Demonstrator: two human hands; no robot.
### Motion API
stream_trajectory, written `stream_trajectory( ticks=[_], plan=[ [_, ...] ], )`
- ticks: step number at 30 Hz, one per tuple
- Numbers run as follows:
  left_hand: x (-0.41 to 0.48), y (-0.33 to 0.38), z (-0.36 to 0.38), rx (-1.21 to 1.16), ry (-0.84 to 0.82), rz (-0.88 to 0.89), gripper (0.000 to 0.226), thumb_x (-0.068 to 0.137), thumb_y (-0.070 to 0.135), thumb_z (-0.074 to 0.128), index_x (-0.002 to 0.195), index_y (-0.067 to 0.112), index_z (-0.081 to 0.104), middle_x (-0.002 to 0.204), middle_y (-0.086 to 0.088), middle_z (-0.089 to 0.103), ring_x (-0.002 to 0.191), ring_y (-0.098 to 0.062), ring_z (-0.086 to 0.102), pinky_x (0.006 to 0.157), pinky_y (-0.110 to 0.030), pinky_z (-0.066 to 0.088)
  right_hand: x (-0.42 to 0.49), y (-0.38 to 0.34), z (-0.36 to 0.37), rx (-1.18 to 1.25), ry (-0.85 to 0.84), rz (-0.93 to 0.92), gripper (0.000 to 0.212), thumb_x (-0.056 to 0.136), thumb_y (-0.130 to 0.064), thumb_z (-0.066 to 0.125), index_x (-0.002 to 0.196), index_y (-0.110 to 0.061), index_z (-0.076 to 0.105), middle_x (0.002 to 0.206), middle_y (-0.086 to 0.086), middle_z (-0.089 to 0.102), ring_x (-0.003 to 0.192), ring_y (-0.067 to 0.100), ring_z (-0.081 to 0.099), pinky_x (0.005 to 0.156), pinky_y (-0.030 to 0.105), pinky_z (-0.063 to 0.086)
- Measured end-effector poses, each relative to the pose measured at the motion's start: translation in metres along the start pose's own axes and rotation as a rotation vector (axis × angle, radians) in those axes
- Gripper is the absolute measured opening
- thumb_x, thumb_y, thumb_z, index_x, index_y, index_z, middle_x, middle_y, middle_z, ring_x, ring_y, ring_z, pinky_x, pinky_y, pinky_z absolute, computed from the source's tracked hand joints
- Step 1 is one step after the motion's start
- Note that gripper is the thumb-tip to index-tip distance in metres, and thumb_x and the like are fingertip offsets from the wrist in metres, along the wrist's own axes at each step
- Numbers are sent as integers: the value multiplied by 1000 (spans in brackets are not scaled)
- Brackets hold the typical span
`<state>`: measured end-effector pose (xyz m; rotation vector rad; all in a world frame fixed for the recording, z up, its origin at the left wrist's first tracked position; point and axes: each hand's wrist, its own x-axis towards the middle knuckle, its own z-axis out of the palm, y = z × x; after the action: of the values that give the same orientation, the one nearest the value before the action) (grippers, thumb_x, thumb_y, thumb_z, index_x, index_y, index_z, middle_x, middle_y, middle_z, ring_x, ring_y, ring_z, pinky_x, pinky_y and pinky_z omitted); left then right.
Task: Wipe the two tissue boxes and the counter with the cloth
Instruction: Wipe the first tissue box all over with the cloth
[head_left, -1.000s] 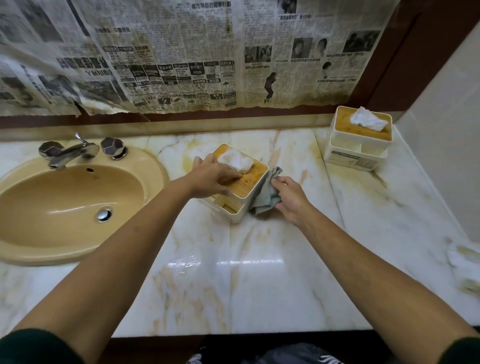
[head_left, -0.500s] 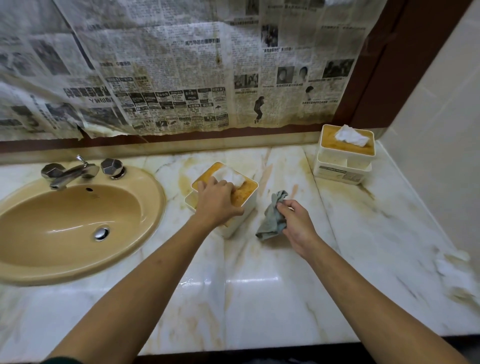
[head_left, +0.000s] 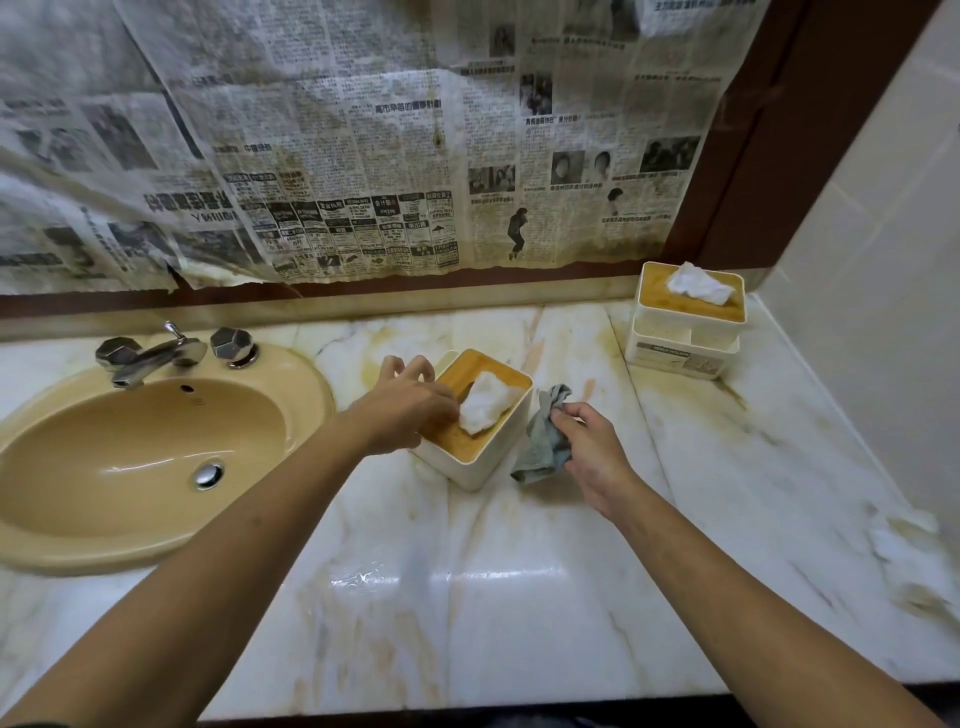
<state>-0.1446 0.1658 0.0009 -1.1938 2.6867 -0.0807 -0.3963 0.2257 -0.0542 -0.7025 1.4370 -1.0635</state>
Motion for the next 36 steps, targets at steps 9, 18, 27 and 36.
stream_trajectory(
  ticks=[9,18,27,36],
  plan=[
    [11,14,0,-530,120,-250,60,59,82,64,96,38,45,96,19,53,93,-5,41,85,-35,39,-9,12,2,16,13,34,14,100,-20,56,104,-9,63,110,16,69,103,29,67,95,53,55],
    [26,41,16,-364,280,-373,43,85,66,50,102,29,61,106,8,58,99,-19,50,87,-40,41,-14,17,6,33,-12,48,14,100,-21,56,102,-9,64,105,13,69,106,30,67,96,53,54],
    [24,10,16,-723,323,-697,27,96,45,48,103,25,65,92,5,65,85,-19,60,69,-32,43,-12,19,1,32,11,65,13,101,-20,55,104,-10,63,109,12,68,107,28,66,97,53,53],
    [22,17,8,-863,568,-693,23,96,31,50,116,25,59,103,7,60,88,-12,57,74,-29,43,-11,23,21,79,13,75,13,99,-19,57,107,-9,61,113,16,67,105,29,66,94,50,55]
  ],
)
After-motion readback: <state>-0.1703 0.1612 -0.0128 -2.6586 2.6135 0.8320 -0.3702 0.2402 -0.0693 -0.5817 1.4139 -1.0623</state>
